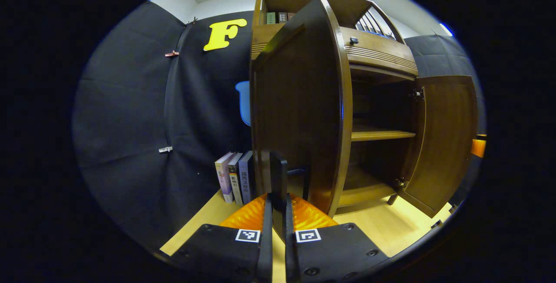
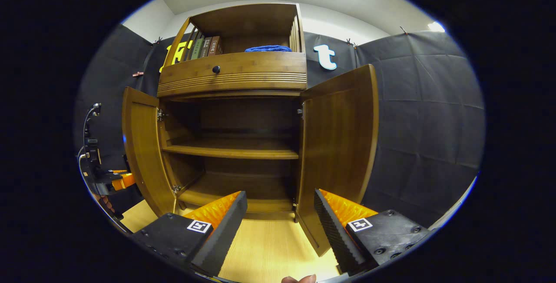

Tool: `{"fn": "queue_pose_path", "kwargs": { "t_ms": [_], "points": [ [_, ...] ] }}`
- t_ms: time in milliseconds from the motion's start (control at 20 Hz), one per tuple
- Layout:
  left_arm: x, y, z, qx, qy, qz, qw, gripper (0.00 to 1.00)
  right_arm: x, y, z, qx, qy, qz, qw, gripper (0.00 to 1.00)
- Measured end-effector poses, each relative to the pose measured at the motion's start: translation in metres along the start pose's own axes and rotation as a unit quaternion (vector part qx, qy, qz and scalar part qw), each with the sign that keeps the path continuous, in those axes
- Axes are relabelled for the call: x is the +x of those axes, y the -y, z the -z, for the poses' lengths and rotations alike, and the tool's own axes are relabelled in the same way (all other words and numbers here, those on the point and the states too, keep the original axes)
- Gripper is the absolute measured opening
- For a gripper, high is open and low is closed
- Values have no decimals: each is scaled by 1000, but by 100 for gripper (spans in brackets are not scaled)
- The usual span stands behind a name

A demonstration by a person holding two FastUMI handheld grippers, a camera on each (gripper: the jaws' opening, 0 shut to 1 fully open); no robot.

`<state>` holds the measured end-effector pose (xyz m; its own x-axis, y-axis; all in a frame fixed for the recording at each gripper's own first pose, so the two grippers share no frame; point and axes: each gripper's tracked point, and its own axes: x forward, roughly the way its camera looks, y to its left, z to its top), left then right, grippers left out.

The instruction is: Open the right door of the double-door shoe cabinet with the right hand, and open the left door with the left hand.

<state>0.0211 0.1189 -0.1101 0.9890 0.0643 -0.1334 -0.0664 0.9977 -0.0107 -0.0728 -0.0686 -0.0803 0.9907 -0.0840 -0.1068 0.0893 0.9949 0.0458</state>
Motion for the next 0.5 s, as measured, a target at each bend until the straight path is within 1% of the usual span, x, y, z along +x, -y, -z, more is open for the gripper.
{"fn": "queue_pose_path", "kwargs": {
  "t_ms": [50, 100, 150, 200, 250, 300, 350, 400, 450, 500],
  "points": [
    [-1, -9, 0, -1, 3, 0, 1000, 15, 1, -7, 1, 1, -1, -3, 1000, 96],
    [-5, -18, 1, -2, 5, 1, 1000, 13, 1, -15, 2, 0, -1, -7, 1000, 96],
    [-6, -27, 0, -4, 9, 3, 1000, 13, 1, -22, 4, -2, -2, -10, 1000, 98],
    [-9, -34, 0, -4, 12, 3, 1000, 11, 1, -30, 5, -3, -3, -14, 1000, 96],
    [-10, -43, -1, -2, 16, 1, 1000, 11, 2, -37, 5, -4, -3, -18, 1000, 96],
    [-12, -51, -1, -2, 17, -3, 1000, 11, 4, -44, 4, -5, -3, -24, 1000, 98],
    [-14, -61, -1, -3, 18, -7, 1000, 11, 6, -51, 4, -6, -3, -28, 1000, 96],
    [-14, -70, 1, -5, 18, -13, 1000, 8, 7, -57, 3, -6, -2, -32, 999, 100],
    [-13, -78, 1, -10, 17, -12, 1000, 7, 8, -62, 3, -7, -1, -35, 999, 96],
    [-13, -78, 0, -17, 17, -5, 1000, 6, 8, -66, 3, -6, 0, -39, 999, 96]
  ]
}}
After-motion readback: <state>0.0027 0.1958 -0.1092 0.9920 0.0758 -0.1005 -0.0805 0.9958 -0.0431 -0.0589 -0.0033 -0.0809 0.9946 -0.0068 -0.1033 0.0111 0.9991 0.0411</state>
